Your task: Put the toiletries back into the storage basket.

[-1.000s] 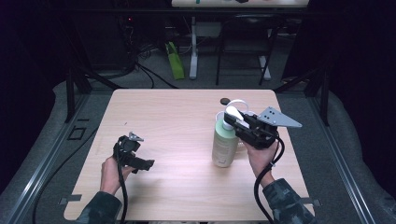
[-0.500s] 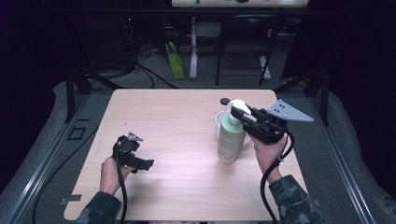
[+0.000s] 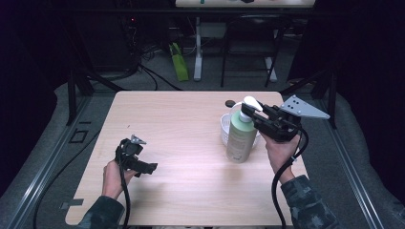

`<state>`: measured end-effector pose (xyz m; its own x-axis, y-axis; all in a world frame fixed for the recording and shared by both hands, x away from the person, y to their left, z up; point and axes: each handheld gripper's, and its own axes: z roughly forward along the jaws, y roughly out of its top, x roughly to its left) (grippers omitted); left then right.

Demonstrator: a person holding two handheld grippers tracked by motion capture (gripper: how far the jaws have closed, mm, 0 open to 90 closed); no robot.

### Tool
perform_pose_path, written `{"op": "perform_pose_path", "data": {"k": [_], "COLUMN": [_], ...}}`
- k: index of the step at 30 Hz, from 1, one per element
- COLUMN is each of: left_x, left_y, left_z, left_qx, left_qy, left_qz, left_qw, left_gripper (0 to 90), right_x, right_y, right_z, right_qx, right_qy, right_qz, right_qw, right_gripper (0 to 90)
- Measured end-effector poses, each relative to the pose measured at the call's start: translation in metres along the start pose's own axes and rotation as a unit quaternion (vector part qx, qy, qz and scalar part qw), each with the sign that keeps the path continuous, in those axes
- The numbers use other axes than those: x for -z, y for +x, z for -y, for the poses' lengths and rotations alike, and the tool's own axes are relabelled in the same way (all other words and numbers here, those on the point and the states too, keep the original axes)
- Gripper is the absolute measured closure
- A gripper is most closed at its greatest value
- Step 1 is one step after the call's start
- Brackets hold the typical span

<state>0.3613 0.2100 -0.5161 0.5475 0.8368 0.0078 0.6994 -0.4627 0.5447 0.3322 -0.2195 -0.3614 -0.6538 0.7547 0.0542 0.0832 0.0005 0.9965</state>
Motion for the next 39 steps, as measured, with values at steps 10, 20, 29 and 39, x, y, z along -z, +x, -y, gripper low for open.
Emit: {"op": "perform_pose_path", "data": {"k": [10, 20, 29, 39], "left_x": [0.000, 0.000, 0.000, 0.000], "left_y": [0.000, 0.000, 0.000, 0.000], "left_z": [0.000, 0.000, 0.000, 0.000], "left_qx": [-0.002, -0.003, -0.001, -0.004], "left_qy": [0.000, 0.000, -0.001, 0.000], "left_qz": [0.000, 0.001, -0.002, 0.000], "left_qw": [1.0000, 1.0000, 1.0000, 1.0000], "left_gripper": [0.0, 0.0, 0.0, 0.0], "right_x": [0.006, 0.009, 0.008, -0.001], "right_y": [-0.003, -0.004, -0.008, -0.016], "right_z": [-0.012, -0.029, -0.039, -0.050], "right_qx": [0.002, 0.020, 0.014, 0.012], "right_qy": [-0.008, -0.009, -0.004, 0.002], "right_qz": [0.003, 0.003, 0.003, 0.009], "right_qw": [1.0000, 0.9998, 0.9999, 0.9999], "right_gripper": [67.3, 67.3, 67.4, 67.3]}}
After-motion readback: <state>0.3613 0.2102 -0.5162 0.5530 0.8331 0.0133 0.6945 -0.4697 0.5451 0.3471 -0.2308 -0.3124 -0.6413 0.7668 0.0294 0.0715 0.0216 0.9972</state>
